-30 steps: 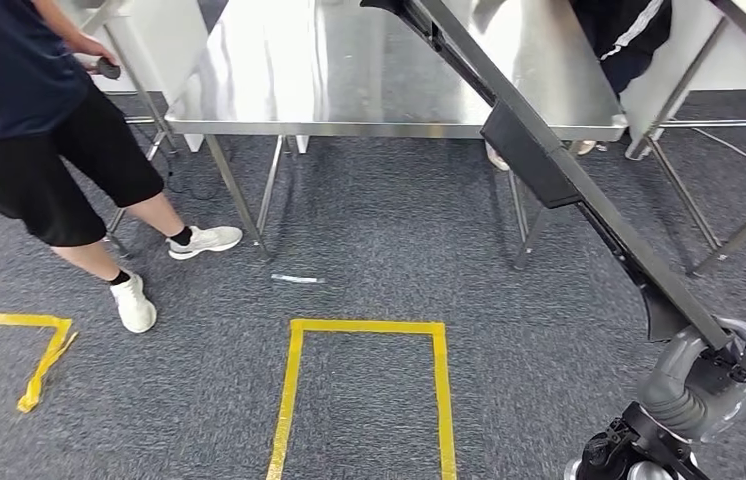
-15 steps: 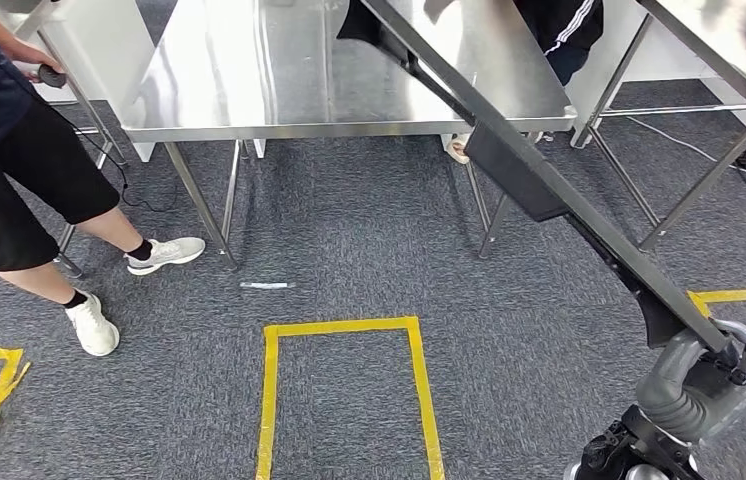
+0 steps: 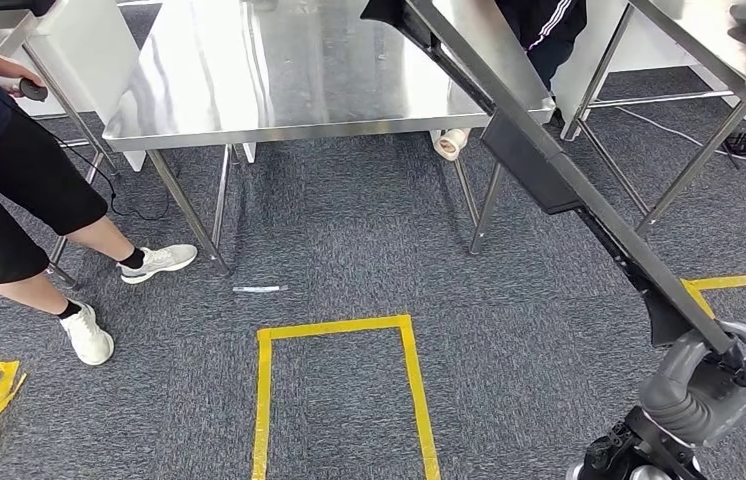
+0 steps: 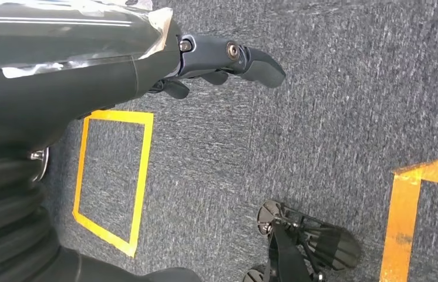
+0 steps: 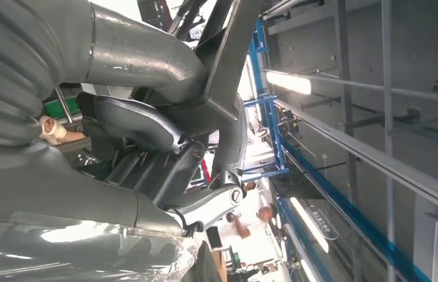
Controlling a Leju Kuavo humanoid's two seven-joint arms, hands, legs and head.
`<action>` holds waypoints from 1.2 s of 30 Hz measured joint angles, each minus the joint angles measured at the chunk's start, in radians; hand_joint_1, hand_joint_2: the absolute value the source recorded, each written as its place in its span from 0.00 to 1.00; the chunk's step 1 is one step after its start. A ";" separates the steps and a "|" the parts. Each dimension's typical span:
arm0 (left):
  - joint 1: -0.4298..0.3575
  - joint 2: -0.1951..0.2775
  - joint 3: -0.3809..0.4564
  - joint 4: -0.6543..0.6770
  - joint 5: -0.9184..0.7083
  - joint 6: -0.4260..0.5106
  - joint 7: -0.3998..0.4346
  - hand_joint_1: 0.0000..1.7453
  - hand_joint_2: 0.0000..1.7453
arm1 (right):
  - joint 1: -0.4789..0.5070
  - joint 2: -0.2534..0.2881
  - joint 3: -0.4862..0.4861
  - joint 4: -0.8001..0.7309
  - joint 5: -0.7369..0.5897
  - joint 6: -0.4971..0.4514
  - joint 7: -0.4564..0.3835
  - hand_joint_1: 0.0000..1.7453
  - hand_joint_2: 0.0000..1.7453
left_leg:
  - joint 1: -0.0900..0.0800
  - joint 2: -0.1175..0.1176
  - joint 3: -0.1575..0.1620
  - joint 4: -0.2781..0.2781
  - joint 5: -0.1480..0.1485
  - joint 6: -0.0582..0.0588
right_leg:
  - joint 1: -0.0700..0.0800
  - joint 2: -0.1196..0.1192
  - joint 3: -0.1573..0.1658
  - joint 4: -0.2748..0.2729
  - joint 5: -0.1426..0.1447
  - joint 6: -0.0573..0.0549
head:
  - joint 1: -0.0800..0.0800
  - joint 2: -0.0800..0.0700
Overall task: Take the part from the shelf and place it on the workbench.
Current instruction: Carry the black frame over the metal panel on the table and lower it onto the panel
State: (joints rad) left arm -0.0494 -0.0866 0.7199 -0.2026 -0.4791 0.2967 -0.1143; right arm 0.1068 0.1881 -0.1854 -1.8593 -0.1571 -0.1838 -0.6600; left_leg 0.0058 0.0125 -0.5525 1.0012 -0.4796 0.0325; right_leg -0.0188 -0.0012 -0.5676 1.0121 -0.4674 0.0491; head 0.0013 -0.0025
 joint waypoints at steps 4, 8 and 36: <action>0.000 0.001 0.003 0.000 0.000 0.004 -0.003 0.00 1.00 | 0.001 0.000 0.000 0.000 0.005 -0.001 0.000 1.00 1.00 | -0.002 0.000 -0.005 0.006 -0.003 -0.001 | -0.004 0.000 -0.002 -0.001 0.002 -0.002 | 0.000 0.000; 0.000 0.000 0.005 0.000 0.000 0.010 -0.003 0.00 1.00 | 0.000 0.000 0.001 0.000 0.009 0.002 0.000 1.00 1.00 | -0.005 0.001 -0.002 -0.005 0.003 0.007 | -0.007 0.000 0.000 -0.005 0.006 0.007 | 0.000 0.000; -0.002 -0.008 0.021 0.000 -0.009 0.025 -0.015 0.00 1.00 | -0.013 -0.018 -0.002 0.027 0.049 0.037 0.000 1.00 1.00 | -0.003 0.005 -0.066 0.028 0.041 -0.003 | 0.009 0.012 0.052 -0.007 -0.047 -0.029 | 0.000 0.000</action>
State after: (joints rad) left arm -0.0511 -0.0942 0.7405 -0.2029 -0.4885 0.3216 -0.1289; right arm 0.0937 0.1702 -0.1875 -1.8327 -0.1078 -0.1469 -0.6600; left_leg 0.0024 0.0174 -0.6186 1.0290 -0.4388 0.0294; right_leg -0.0094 0.0104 -0.5152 1.0056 -0.5147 0.0202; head 0.0009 -0.0025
